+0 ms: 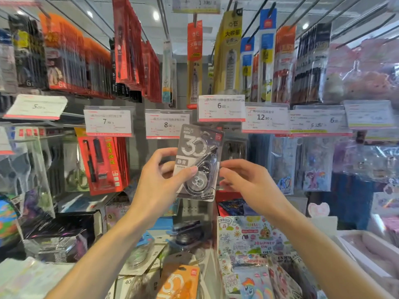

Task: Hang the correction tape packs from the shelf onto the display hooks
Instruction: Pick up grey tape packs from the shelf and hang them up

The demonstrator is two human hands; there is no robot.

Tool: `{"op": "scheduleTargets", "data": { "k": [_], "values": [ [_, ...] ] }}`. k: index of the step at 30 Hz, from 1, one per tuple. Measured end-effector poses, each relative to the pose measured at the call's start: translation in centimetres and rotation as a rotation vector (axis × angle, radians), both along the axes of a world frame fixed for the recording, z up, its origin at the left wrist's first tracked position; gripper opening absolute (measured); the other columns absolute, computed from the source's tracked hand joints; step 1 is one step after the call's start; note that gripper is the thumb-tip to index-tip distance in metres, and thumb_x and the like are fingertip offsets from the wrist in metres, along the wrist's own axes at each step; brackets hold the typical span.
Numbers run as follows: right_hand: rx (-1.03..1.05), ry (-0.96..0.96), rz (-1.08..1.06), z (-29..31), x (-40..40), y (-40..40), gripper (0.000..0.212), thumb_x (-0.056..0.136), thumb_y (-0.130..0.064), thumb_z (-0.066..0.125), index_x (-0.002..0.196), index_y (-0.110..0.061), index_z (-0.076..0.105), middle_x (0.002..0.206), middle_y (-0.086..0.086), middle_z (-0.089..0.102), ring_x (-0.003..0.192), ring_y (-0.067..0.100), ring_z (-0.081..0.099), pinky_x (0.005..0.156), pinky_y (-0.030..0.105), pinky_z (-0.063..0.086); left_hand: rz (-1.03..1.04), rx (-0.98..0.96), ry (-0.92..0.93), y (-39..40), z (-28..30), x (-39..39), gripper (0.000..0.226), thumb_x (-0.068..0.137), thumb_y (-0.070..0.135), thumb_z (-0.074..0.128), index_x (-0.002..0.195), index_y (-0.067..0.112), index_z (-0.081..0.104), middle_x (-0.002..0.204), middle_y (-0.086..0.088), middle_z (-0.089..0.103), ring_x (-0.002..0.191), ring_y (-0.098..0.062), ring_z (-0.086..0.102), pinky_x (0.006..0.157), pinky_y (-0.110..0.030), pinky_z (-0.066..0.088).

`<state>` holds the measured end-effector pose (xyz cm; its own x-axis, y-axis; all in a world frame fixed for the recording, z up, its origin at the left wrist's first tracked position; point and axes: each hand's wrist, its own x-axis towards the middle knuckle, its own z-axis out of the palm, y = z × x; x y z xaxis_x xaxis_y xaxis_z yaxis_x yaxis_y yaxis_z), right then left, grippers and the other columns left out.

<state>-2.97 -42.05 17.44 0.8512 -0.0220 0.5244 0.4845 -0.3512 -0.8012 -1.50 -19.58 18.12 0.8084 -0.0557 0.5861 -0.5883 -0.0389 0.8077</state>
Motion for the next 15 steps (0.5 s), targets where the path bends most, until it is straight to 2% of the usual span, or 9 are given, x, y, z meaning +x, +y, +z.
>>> {"op": "scheduleTargets", "data": {
  "k": [2,4,7,9,11,13,15],
  "values": [
    [0.058,0.024,0.067,-0.3,-0.5,0.4,0.020,0.098,-0.038,0.069,0.117,-0.033,0.070,0.103,-0.011,0.080,0.093,0.005,0.078,0.081,0.016,0.060,-0.022,-0.027,0.017,-0.8,-0.3,0.1,0.041,0.085,0.025,0.083,0.115,0.035,0.058,0.095,0.011,0.082,0.087,-0.010,0.079,0.078,-0.031,0.056],
    [0.107,0.039,0.096,-0.4,-0.8,0.7,0.031,0.096,-0.038,0.072,0.125,-0.031,0.064,0.103,-0.007,0.080,0.096,0.005,0.077,0.083,0.020,0.060,-0.032,-0.053,0.029,-1.4,-0.4,0.1,0.038,0.086,0.024,0.082,0.115,0.033,0.059,0.096,0.012,0.082,0.087,-0.008,0.078,0.078,-0.031,0.057],
    [0.143,0.054,0.128,-0.8,-0.8,0.8,0.047,0.093,-0.035,0.077,0.134,-0.029,0.056,0.105,-0.006,0.080,0.099,0.008,0.078,0.087,0.027,0.057,-0.042,-0.076,0.028,-1.9,-0.6,0.0,0.035,0.087,0.024,0.081,0.115,0.031,0.061,0.095,0.012,0.082,0.086,-0.008,0.078,0.071,-0.023,0.059],
    [0.159,0.062,0.164,-0.9,-0.9,0.9,0.045,0.093,-0.030,0.078,0.132,-0.030,0.056,0.108,-0.004,0.081,0.099,0.013,0.079,0.083,0.027,0.061,-0.049,-0.067,0.011,-2.1,-0.6,-0.1,0.034,0.088,0.023,0.080,0.116,0.031,0.062,0.094,0.015,0.081,0.085,-0.004,0.077,0.067,-0.014,0.056],
    [0.186,0.050,0.184,-1.0,-1.0,0.7,0.041,0.094,-0.022,0.078,0.128,-0.031,0.058,0.109,-0.001,0.081,0.099,0.017,0.079,0.081,0.022,0.061,-0.019,0.004,-0.034,-2.1,-0.5,-0.4,0.031,0.090,0.027,0.078,0.114,0.037,0.062,0.096,0.019,0.079,0.087,0.002,0.074,0.069,-0.009,0.053],
    [0.196,0.021,0.168,-1.1,-1.2,0.1,0.040,0.094,-0.020,0.077,0.126,-0.034,0.058,0.107,-0.001,0.081,0.098,0.015,0.079,0.079,0.018,0.059,0.072,0.108,-0.104,-1.8,-0.3,-0.6,0.026,0.093,0.031,0.074,0.112,0.043,0.062,0.097,0.018,0.076,0.089,0.000,0.071,0.072,-0.012,0.053],
    [0.196,-0.004,0.141,-1.1,-1.6,-0.8,0.040,0.094,-0.019,0.076,0.128,-0.033,0.058,0.106,-0.002,0.081,0.097,0.015,0.079,0.079,0.016,0.058,0.179,0.185,-0.208,-1.1,0.5,-0.7,0.024,0.093,0.032,0.072,0.114,0.041,0.062,0.096,0.018,0.071,0.089,-0.003,0.068,0.074,-0.018,0.054]
  ]
}}
